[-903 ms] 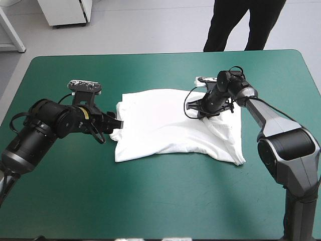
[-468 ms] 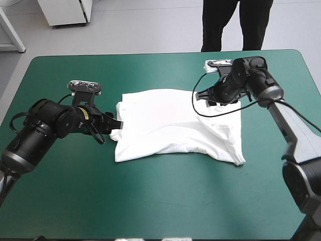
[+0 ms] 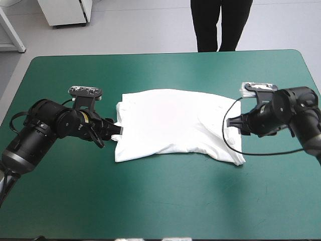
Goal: Fold the cloth
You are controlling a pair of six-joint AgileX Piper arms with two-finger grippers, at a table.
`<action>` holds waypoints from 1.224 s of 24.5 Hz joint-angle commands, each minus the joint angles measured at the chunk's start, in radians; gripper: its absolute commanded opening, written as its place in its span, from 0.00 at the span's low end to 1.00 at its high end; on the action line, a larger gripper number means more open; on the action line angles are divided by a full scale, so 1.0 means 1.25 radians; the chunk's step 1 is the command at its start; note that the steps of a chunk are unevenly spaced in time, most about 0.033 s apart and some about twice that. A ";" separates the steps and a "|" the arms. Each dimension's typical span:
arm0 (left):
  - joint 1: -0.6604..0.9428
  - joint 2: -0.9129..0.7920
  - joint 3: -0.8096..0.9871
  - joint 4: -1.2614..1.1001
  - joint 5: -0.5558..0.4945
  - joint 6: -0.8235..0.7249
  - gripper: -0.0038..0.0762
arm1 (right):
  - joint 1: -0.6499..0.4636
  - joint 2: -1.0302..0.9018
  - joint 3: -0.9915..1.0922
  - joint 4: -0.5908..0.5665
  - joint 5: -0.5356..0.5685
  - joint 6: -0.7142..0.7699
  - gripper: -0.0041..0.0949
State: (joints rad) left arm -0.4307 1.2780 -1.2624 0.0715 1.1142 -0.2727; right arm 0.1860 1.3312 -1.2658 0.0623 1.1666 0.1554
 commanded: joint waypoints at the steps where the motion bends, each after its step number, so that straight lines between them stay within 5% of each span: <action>1: -0.004 0.001 -0.028 -0.022 -0.010 -0.002 0.62 | -0.028 -0.098 0.058 -0.005 -0.024 0.009 0.52; 7: -0.004 0.096 -0.028 -0.022 0.023 0.004 0.72 | -0.043 -0.145 0.092 -0.005 -0.014 0.009 0.52; 14: -0.004 0.189 -0.021 -0.045 0.030 0.004 0.72 | -0.043 -0.147 0.092 -0.005 -0.009 0.009 0.52; 24: -0.004 0.254 0.105 -0.077 -0.131 -0.004 0.72 | -0.043 -0.147 0.092 -0.021 -0.014 0.009 0.52; 30: -0.005 0.338 0.118 -0.084 -0.172 -0.004 0.54 | -0.043 -0.147 0.092 -0.022 -0.014 0.010 0.52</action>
State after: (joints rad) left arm -0.4307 1.6943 -1.1065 -0.0145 0.9356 -0.2648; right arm 0.1404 1.1720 -1.1290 0.0409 1.1811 0.1697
